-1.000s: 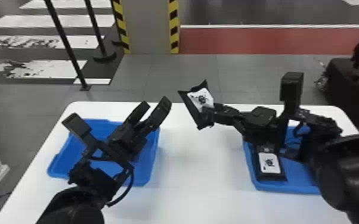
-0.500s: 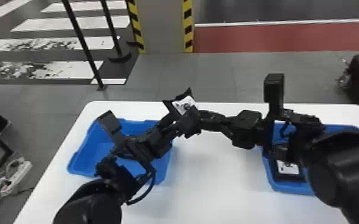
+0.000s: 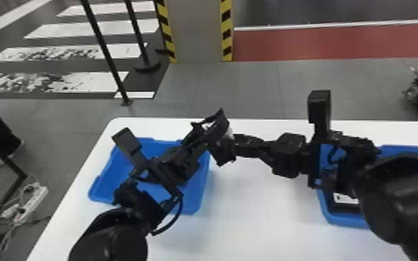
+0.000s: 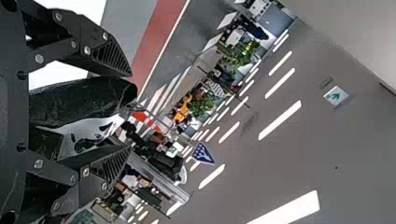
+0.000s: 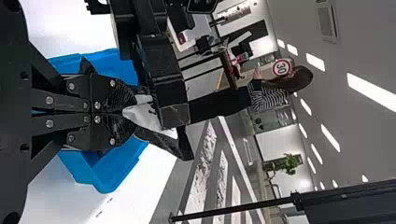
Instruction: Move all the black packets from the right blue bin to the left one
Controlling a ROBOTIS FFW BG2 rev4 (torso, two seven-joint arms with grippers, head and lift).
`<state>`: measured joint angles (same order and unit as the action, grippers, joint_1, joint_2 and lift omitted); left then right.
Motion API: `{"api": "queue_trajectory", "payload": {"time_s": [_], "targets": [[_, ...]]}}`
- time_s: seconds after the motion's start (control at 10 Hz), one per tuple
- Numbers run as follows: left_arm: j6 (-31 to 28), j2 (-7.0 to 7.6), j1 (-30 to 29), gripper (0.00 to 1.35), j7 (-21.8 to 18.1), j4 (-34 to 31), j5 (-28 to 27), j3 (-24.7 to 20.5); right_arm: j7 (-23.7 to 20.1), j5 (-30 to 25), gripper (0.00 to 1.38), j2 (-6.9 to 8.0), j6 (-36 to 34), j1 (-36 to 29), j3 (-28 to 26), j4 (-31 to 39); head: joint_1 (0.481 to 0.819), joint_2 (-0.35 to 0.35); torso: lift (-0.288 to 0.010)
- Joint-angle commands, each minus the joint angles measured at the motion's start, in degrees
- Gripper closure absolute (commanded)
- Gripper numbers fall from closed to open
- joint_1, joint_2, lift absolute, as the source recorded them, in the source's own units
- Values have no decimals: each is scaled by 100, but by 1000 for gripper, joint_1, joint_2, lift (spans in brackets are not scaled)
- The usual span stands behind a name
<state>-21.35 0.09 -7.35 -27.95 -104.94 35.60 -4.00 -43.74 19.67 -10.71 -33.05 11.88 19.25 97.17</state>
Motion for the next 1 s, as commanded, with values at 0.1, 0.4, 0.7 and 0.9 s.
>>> {"api": "queue_trajectory", "payload": {"time_s": [0.1,0.4,0.7,0.9], "targets": [[110,-24,-38,1219,17,-4,53,-49,6,98,1161,-1,99,64,-9,-105,695,182,-110],[222,-24,-80,1220,17,-4,53,-75,41,125,1161,105,437,289,-132,-415,695,189,-110],[546,-24,-108,1220,44,-4,97,-93,120,257,325,175,872,472,-193,-1048,681,174,-110],[1010,-24,-206,1219,184,-4,88,-145,111,459,85,157,1294,261,-325,-1146,678,176,-110]]}}
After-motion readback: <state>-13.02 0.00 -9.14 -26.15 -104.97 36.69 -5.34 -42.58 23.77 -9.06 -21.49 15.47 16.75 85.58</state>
